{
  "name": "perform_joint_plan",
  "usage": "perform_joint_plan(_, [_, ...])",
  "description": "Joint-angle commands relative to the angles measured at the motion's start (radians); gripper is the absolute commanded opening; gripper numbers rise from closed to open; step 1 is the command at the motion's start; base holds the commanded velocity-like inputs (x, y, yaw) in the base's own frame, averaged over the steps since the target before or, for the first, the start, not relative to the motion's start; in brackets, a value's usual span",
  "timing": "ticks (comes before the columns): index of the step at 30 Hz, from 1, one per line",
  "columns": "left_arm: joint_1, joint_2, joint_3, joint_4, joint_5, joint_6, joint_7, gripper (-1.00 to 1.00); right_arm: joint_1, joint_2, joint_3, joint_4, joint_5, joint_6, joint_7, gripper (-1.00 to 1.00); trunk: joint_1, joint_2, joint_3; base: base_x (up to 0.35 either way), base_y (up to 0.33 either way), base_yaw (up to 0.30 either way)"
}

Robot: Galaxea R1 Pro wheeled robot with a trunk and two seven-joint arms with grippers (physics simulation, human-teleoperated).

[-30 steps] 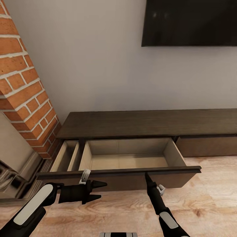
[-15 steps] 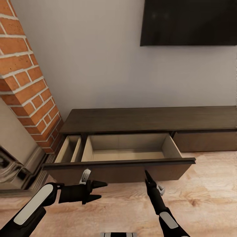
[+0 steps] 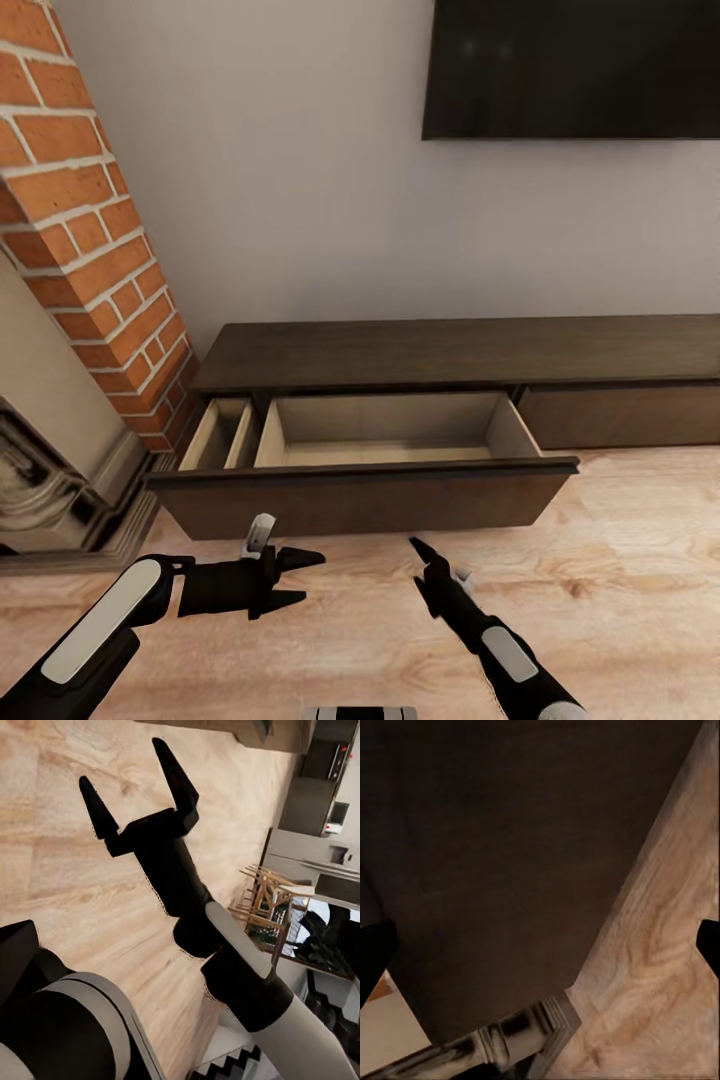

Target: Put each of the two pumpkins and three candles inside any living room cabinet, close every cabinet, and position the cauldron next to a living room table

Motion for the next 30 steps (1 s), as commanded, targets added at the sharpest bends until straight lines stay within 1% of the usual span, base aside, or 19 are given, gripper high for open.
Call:
perform_joint_plan(1, [-0.001,0.001,-0.001,-0.001,0.006,-0.003,0.013,1.0,0.002,-0.006,-0.005,-0.011,-0.006,0.016,-0.019,1.0,-0.004,0.007,0.002,-0.005,0.0,0.0])
perform_joint_plan(2, [-0.001,0.001,-0.002,0.0,-0.002,-0.005,0.019,1.0,0.008,-0.018,-0.004,-0.019,-0.004,0.025,-0.033,1.0,-0.008,0.014,0.006,-0.003,0.0,0.0])
perform_joint_plan(3, [-0.001,0.002,-0.002,0.0,-0.016,-0.006,0.026,1.0,0.012,-0.037,-0.003,-0.024,-0.003,0.043,-0.042,1.0,-0.012,0.021,0.009,-0.002,0.0,0.0])
perform_joint_plan(4, [-0.001,0.002,-0.003,0.0,-0.032,-0.006,0.033,1.0,0.014,-0.061,-0.002,-0.028,-0.001,0.075,-0.048,1.0,-0.016,0.028,0.012,-0.001,0.0,0.0])
perform_joint_plan(6, [-0.001,0.001,-0.002,0.0,-0.077,-0.008,0.047,1.0,0.015,-0.117,0.002,-0.031,0.002,0.181,-0.055,1.0,-0.023,0.042,0.018,0.0,0.0,0.0])
perform_joint_plan(7, [-0.001,0.0,-0.002,0.003,-0.11,-0.01,0.059,1.0,0.015,-0.143,0.005,-0.032,0.005,0.248,-0.061,1.0,-0.027,0.049,0.021,0.0,0.0,0.0])
perform_joint_plan(9, [-0.001,-0.01,-0.001,0.025,-0.192,-0.016,0.084,1.0,0.015,-0.185,0.007,-0.035,0.025,0.368,-0.079,1.0,-0.035,0.063,0.028,0.0,0.0,0.0])
perform_joint_plan(11, [-0.001,-0.029,0.0,0.051,-0.278,-0.022,0.103,1.0,0.021,-0.216,0.006,-0.036,0.068,0.431,-0.093,1.0,-0.042,0.077,0.034,0.0,0.0,0.0])
perform_joint_plan(12, [-0.001,-0.051,0.0,0.069,-0.338,-0.024,0.11,1.0,0.031,-0.234,0.006,-0.037,0.095,0.452,-0.098,1.0,-0.046,0.084,0.037,0.0,0.0,0.0])
perform_joint_plan(14, [-0.002,-0.087,0.0,0.106,-0.428,-0.027,0.115,1.0,0.048,-0.246,0.005,-0.037,0.113,0.466,-0.099,1.0,-0.054,0.098,0.043,0.0,0.0,0.0])
perform_joint_plan(15, [-0.001,-0.113,0.004,0.133,-0.496,-0.033,0.116,1.0,0.064,-0.25,0.005,-0.036,0.119,0.471,-0.1,1.0,-0.058,0.105,0.046,0.0,0.0,0.0])
perform_joint_plan(17, [-0.002,-0.138,0.006,0.153,-0.567,-0.054,0.117,1.0,0.08,-0.253,0.005,-0.037,0.124,0.476,-0.101,1.0,-0.065,0.119,0.053,0.0,0.0,0.0])
perform_joint_plan(18, [-0.002,-0.146,0.006,0.158,-0.592,-0.066,0.118,1.0,0.085,-0.254,0.005,-0.037,0.125,0.479,-0.102,1.0,-0.069,0.126,0.056,0.0,0.0,0.0])
perform_joint_plan(20, [-0.001,-0.154,0.004,0.163,-0.619,-0.081,0.119,1.0,0.09,-0.255,0.005,-0.035,0.126,0.484,-0.102,1.0,-0.077,0.14,0.062,0.0,0.0,0.0])
perform_joint_plan(23, [-0.001,-0.159,0.003,0.166,-0.634,-0.089,0.119,1.0,0.105,-0.254,0.003,-0.031,0.125,0.48,-0.098,1.0,-0.088,0.161,0.071,0.0,0.0,0.0])
perform_joint_plan(30, [-0.001,-0.158,0.011,0.164,-0.637,-0.092,0.116,1.0,0.114,-0.252,0.002,-0.027,0.126,0.477,-0.098,1.0,-0.115,0.21,0.093,0.0,0.0,0.0])
